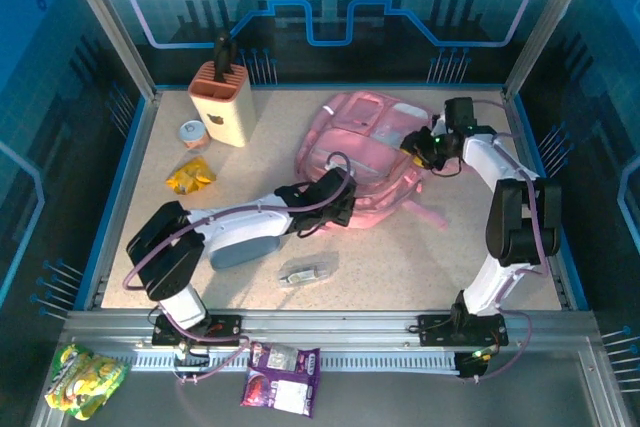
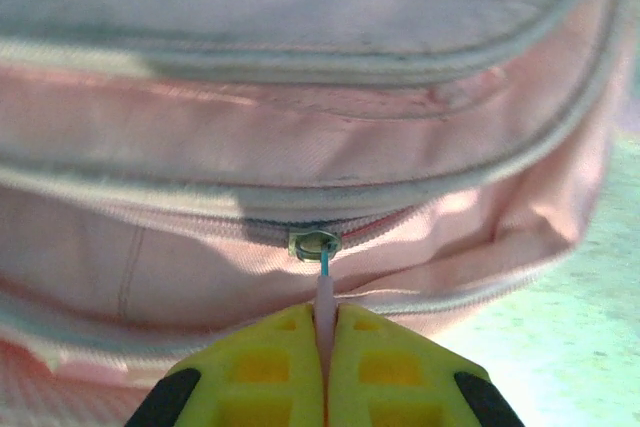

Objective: Pack the student bag
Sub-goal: Unzip the student bag at the center of the table.

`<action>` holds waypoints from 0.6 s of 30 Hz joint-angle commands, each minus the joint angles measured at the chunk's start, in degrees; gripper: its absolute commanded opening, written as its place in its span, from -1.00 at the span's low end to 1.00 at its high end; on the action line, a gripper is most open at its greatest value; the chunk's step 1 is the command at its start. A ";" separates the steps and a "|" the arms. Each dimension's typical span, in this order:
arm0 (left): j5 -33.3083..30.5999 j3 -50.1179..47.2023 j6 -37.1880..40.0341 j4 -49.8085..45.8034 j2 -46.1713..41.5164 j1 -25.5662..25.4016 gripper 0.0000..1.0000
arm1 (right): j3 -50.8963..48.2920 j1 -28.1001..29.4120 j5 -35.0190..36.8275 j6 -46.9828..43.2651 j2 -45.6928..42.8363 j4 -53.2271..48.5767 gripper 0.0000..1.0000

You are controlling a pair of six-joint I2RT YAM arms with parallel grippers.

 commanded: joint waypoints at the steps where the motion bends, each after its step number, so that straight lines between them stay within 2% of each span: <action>1: 2.84 4.32 -3.73 0.88 1.79 -1.55 -1.00 | 0.59 -0.33 0.83 -1.71 -3.96 -1.36 0.18; 4: 2.69 5.16 -5.41 0.93 2.29 -1.81 -1.00 | -3.29 -0.36 1.96 -1.66 -9.92 -3.00 0.40; 7: 4.48 4.52 -6.19 3.22 1.72 -2.84 -1.00 | -9.90 -0.16 -1.57 0.05 -15.50 -2.94 0.44; 13: 4.11 4.29 -6.41 4.13 1.83 -4.37 -1.00 | -24.31 3.06 -8.86 8.28 -24.43 4.17 0.27; 18: 3.10 5.09 -6.23 3.60 2.65 -5.16 -1.00 | -29.31 6.68 -6.81 15.57 -27.35 8.65 0.17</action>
